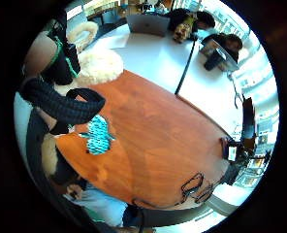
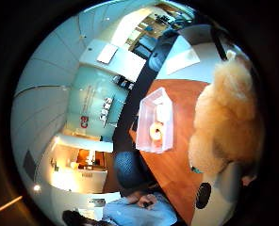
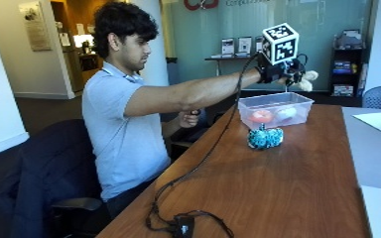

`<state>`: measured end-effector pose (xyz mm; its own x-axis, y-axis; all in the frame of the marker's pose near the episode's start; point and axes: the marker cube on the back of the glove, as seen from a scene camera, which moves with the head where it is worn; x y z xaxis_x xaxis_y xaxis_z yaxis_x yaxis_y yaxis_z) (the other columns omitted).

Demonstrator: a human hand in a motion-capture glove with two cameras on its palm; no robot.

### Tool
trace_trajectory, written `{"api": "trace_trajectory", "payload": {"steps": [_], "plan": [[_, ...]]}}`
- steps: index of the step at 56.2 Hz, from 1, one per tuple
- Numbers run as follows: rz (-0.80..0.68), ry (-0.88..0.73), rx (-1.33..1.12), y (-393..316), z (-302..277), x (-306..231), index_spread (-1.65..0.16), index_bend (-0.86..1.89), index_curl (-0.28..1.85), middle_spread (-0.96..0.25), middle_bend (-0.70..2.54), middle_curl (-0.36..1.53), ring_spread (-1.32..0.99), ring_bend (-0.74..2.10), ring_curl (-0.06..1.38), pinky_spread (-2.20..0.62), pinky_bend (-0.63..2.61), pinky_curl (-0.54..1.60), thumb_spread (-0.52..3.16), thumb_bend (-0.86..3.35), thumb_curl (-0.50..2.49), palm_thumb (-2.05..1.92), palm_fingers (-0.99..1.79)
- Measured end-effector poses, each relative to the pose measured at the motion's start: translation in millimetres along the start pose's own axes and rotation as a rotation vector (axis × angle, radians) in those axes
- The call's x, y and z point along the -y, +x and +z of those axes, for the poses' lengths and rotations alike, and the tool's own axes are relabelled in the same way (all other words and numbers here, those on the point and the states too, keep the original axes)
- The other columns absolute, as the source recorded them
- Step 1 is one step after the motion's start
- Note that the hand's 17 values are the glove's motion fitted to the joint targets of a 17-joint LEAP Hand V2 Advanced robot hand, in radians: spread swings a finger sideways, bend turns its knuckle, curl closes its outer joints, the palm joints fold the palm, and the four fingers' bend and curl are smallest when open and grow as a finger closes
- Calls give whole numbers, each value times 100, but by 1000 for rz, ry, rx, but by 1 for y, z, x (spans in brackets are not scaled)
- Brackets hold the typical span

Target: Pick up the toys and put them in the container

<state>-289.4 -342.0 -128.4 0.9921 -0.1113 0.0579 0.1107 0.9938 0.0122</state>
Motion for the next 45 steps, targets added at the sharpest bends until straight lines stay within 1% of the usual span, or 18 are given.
{"api": "trace_trajectory", "payload": {"steps": [2,13,25,34,38,40,41,42,43,45], "plan": [[-10,-17,-5,-26,7,11,-18,36,61,2,17,30,-19,86,46,-34,108,41,150,36,47,75,82],[-153,-35,-29,-120,11,42,-18,34,62,2,17,29,-19,85,47,-35,111,42,150,35,46,75,83],[-283,-89,-12,-215,50,59,-18,28,63,2,18,30,-19,87,47,-38,112,42,150,36,45,77,93],[-340,-142,-44,-253,81,57,-18,25,65,2,17,30,-20,86,48,-38,111,43,149,36,44,78,95],[-315,-250,-87,-260,101,58,-18,24,65,2,17,30,-20,85,48,-38,110,43,148,35,44,77,95],[-286,-338,-110,-258,110,56,-19,21,65,2,11,28,-19,81,47,-38,113,43,146,32,43,73,80],[-267,-385,-121,-256,113,55,-19,24,67,2,16,30,-19,84,49,-38,113,44,146,32,43,74,86],[-246,-429,-131,-253,116,54,-20,16,64,3,8,27,-18,77,46,-38,117,44,145,29,42,69,66],[-228,-464,-139,-251,119,53,-22,7,63,4,2,25,-14,69,45,-37,130,49,145,26,40,63,37],[-206,-498,-150,-244,122,51,-23,6,64,5,5,25,-10,59,48,-35,145,55,146,21,36,53,2]]}}
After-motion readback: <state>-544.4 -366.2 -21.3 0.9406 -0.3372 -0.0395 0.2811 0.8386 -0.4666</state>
